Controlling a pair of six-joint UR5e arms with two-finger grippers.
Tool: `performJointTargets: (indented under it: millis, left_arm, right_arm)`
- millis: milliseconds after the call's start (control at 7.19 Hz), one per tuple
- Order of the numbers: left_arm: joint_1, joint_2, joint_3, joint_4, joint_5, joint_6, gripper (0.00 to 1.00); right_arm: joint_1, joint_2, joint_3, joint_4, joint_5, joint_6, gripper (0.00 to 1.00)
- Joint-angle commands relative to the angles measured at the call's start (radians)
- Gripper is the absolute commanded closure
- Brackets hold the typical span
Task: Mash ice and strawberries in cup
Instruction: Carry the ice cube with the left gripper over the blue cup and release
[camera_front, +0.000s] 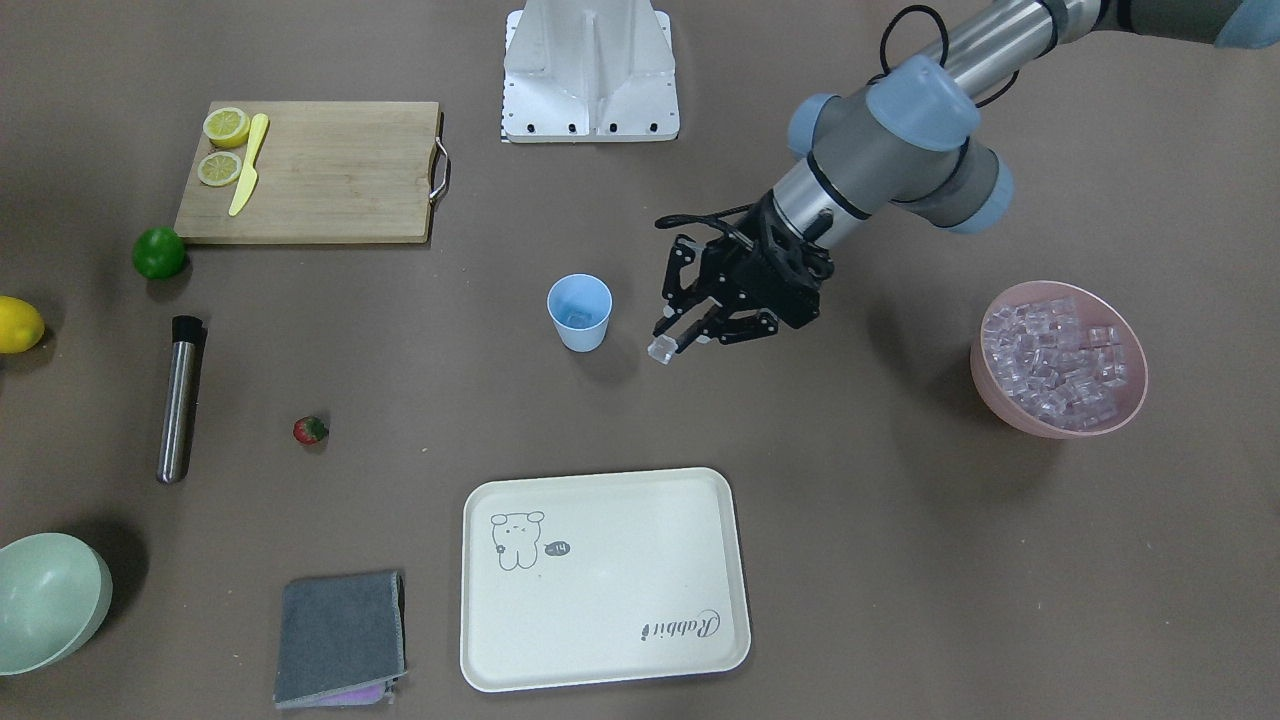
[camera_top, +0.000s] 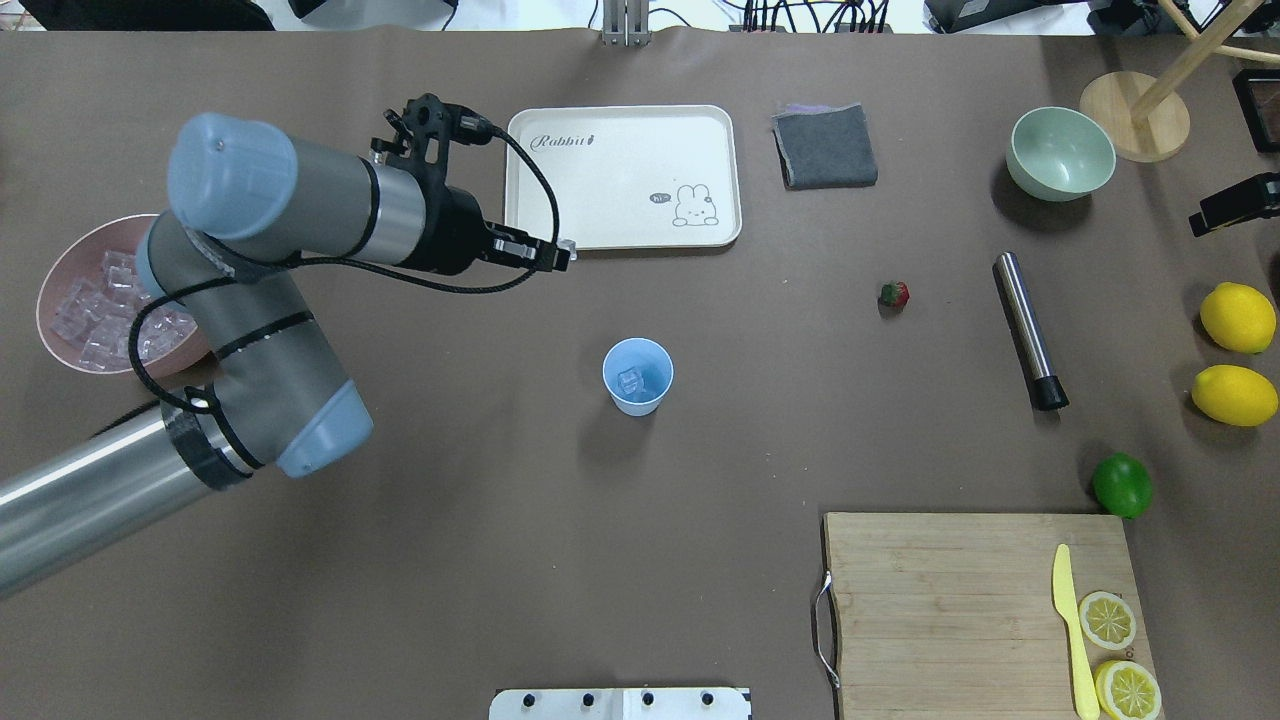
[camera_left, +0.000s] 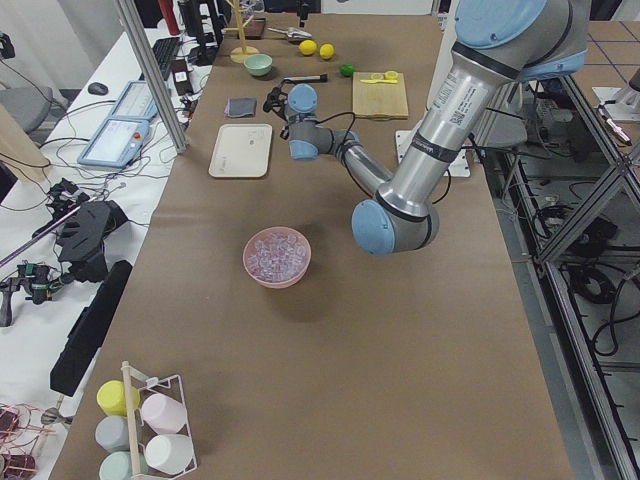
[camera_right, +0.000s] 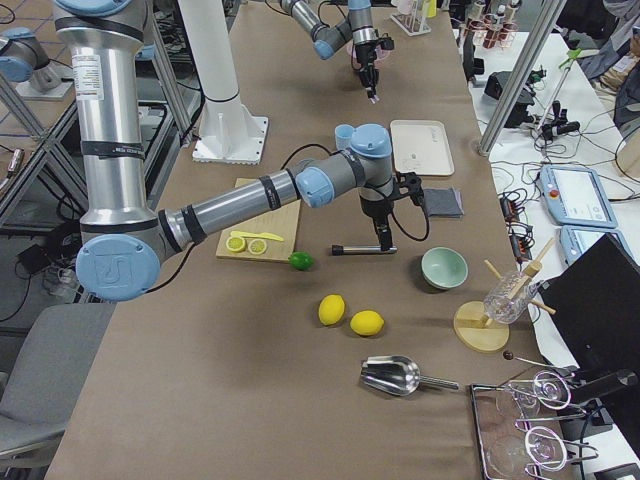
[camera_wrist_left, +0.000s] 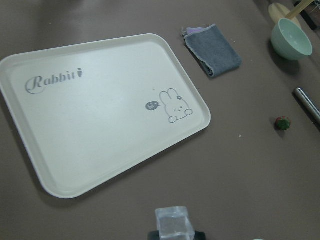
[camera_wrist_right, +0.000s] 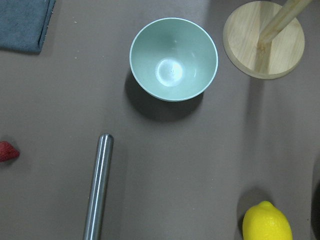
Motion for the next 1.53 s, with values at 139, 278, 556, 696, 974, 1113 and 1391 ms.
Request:
performJointTargets:
  millis: [139,278,556,696,974,1113,1391]
  left_arm:
    - [0.15,-0.016,-0.014,-0.023,0.188,-0.025,1.0]
    - [0.166,-0.014,-0.014,-0.023,0.199,-0.025,1.0]
    - [0.189,-0.005,-0.008,-0.033,0.201,-0.023,1.0]
    - [0.19,-0.005,-0.008,-0.049,0.201,-0.023,1.0]
    - [0.19,-0.005,-0.008,-0.051,0.199,-0.017,0.4]
    - [0.19,-0.005,-0.01,-0.051,0.201,-0.013,0.28]
    - [0.186,-0.009,-0.016,-0.051,0.199,-0.01,0.17]
  right_arm:
    - [-0.001,0.001,0.01,0.002,-0.013,0.0,0.0]
    - [-0.001,0.0,0.013,0.0,-0.013,0.0,0.0]
    - [-0.001,0.001,0.013,0.0,-0.013,0.0,0.0]
    - [-0.001,0.0,0.013,0.0,-0.013,0.0,0.0]
    - [-0.001,-0.002,0.015,0.0,-0.013,0.0,0.0]
    - [-0.001,-0.002,0.015,0.002,-0.013,0.0,0.0]
    - [0.001,0.001,0.017,0.0,-0.013,0.0,0.0]
